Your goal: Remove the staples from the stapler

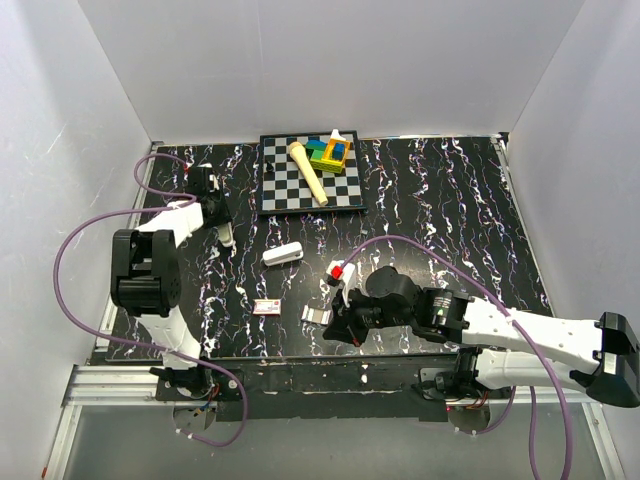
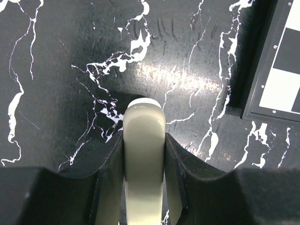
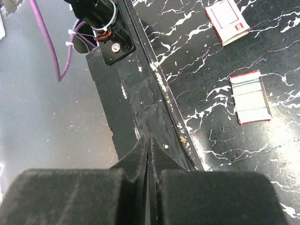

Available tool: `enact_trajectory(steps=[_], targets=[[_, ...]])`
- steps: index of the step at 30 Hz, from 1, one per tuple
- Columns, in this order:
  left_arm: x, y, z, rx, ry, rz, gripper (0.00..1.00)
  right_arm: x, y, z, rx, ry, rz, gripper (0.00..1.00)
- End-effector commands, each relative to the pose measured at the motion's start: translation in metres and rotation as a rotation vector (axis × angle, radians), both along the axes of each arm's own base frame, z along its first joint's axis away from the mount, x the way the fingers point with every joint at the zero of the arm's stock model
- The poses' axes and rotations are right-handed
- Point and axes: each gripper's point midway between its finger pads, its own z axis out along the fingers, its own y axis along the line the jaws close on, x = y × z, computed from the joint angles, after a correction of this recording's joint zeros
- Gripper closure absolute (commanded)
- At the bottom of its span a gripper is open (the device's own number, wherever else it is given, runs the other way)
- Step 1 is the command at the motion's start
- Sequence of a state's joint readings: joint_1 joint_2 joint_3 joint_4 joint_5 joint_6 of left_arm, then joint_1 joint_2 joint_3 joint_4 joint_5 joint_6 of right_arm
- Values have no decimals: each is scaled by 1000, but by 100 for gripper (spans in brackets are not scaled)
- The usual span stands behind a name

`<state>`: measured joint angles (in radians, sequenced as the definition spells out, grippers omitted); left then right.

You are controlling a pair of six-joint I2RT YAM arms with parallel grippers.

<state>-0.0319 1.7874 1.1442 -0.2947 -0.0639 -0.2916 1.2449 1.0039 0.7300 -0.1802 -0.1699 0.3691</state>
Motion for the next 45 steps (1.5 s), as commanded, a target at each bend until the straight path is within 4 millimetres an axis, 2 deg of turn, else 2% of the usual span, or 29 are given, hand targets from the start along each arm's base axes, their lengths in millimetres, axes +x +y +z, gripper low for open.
enact_trajectory(steps=[1,6,10,11,14,17,20,23,29,31,35,36,40,45], targets=[[12,9,12,41,-33,23,97,0,8,14,59,-3,6,99],[11,12,5,53,-17,24,69,0,7,14,57,-3,2,99],[10,12,5,57,-14,20,58,1,3,15,53,-8,-7,97],[10,11,5,56,-12,9,46,1,2,14,48,-9,-8,96],[8,8,6,54,-8,-6,41,1,-1,15,46,-10,-12,93],[7,7,13,56,-19,-8,30,1,-2,17,50,-10,-15,92],[6,3,37,65,-60,-25,27,2,-5,19,47,-14,-24,89],[4,-8,69,69,-120,-63,27,5,-9,22,40,-30,-48,85],[-20,-40,124,64,-215,-171,27,17,-19,32,14,-52,-104,71],[-32,-60,140,-4,-253,-238,28,27,-25,38,0,-64,-147,66],[-63,-104,169,-172,-316,-396,28,59,-41,45,-49,-72,-279,58],[-74,-114,183,-213,-363,-444,28,73,-49,46,-66,-80,-341,56],[-111,-147,204,-367,-428,-607,28,124,-75,45,-122,-44,-543,49],[-148,-162,212,-442,-449,-723,28,181,-97,33,-205,11,-751,44]])
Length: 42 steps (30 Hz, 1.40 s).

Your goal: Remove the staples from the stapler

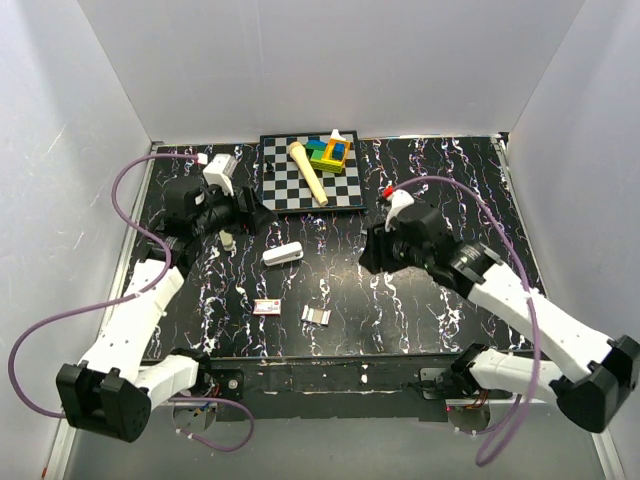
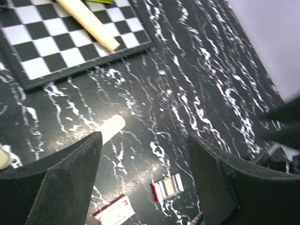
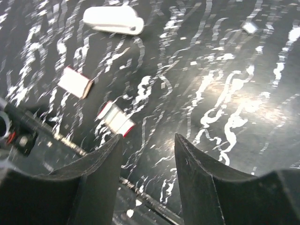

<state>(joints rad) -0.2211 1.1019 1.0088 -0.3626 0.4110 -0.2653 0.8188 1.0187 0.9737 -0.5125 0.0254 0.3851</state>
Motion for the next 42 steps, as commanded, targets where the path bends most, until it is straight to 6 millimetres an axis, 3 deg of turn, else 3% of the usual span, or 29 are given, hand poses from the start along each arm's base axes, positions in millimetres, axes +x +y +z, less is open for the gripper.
enact_trajectory(steps=[1,8,13,19,27,42], targets=[[-38,-23,8,-84,-11,-167,28,49,-22,-8,-71,48,-198,44],[-59,-26,-6,-99,-4,-205,27,136,-32,-38,-260,80,-365,44],[-68,-27,-12,-89,-35,-221,26,180,-22,-60,-324,122,-358,52],[-79,-29,-11,-112,-46,-250,27,217,-16,-97,-364,205,-368,59],[-86,-32,-6,-142,-56,-272,26,231,-13,-138,-401,270,-372,64],[-86,-31,-8,-142,-48,-263,25,233,-6,-172,-418,330,-363,64]])
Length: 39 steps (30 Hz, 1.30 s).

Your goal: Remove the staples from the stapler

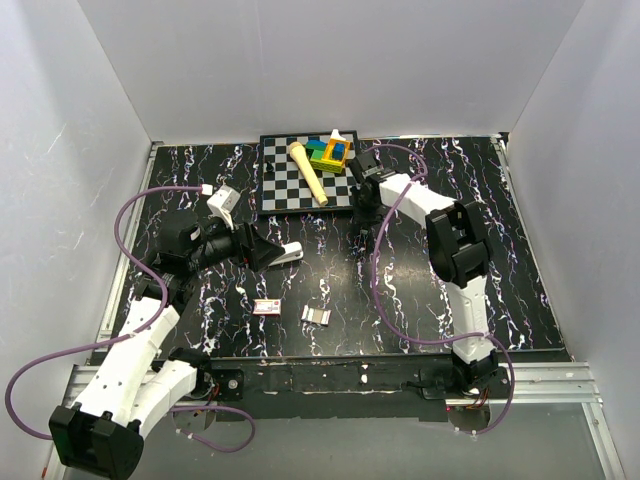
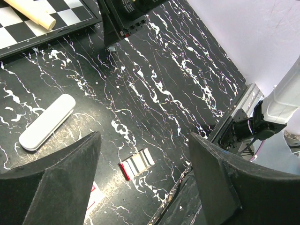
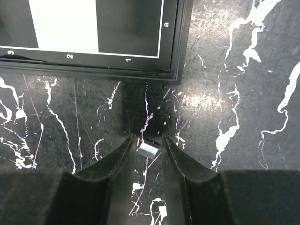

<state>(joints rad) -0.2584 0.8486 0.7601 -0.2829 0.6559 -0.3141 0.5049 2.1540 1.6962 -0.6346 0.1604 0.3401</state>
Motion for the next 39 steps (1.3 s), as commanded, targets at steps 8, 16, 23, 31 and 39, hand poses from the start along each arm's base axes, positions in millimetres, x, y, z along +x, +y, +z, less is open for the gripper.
enact_trajectory(steps=[8,16,23,31,39], targets=[[-4,0,2,2,-21,-8,25,5,11,-4,18,10,4,66],[-4,0,2,2,-22,-7,25,-16,10,-17,-42,37,20,69],[-5,2,0,6,-20,0,25,-30,2,-20,-83,36,14,72],[-6,3,-3,11,-13,5,25,-46,-12,-22,-122,41,9,76],[-5,5,-5,21,-12,17,25,-68,-24,-26,-141,51,9,78]])
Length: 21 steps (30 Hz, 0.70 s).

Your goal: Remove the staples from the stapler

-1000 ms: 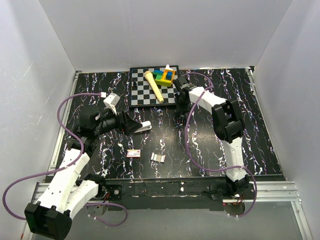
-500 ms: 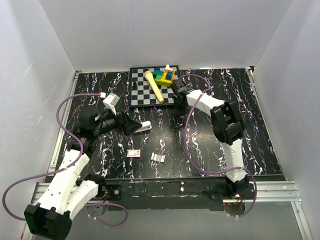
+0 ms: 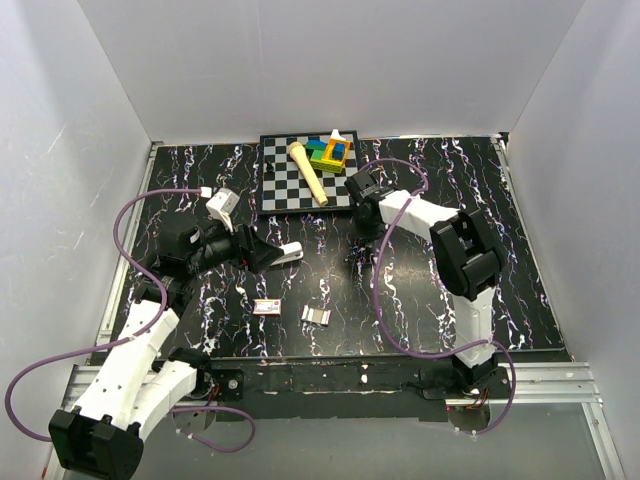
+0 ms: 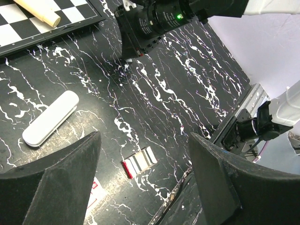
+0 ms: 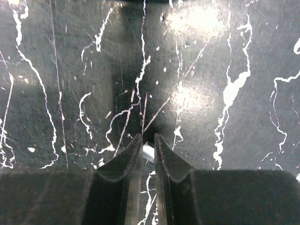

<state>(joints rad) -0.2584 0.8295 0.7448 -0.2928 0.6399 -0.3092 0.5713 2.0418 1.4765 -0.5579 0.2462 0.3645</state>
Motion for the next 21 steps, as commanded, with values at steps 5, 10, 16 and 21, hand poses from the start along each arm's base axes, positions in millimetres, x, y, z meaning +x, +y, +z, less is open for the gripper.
enact_trajectory(steps=[5,10,16,21], targets=[[-2,3,-4,17,-5,10,25,-39,-25,-16,-77,65,-8,78],[-1,3,-6,23,1,11,25,-59,-29,-20,-77,79,-8,78],[0,3,-8,26,3,12,25,-84,-30,-18,-70,84,-7,79],[0,2,-10,28,7,9,25,-114,-33,-17,-52,88,-13,79]])
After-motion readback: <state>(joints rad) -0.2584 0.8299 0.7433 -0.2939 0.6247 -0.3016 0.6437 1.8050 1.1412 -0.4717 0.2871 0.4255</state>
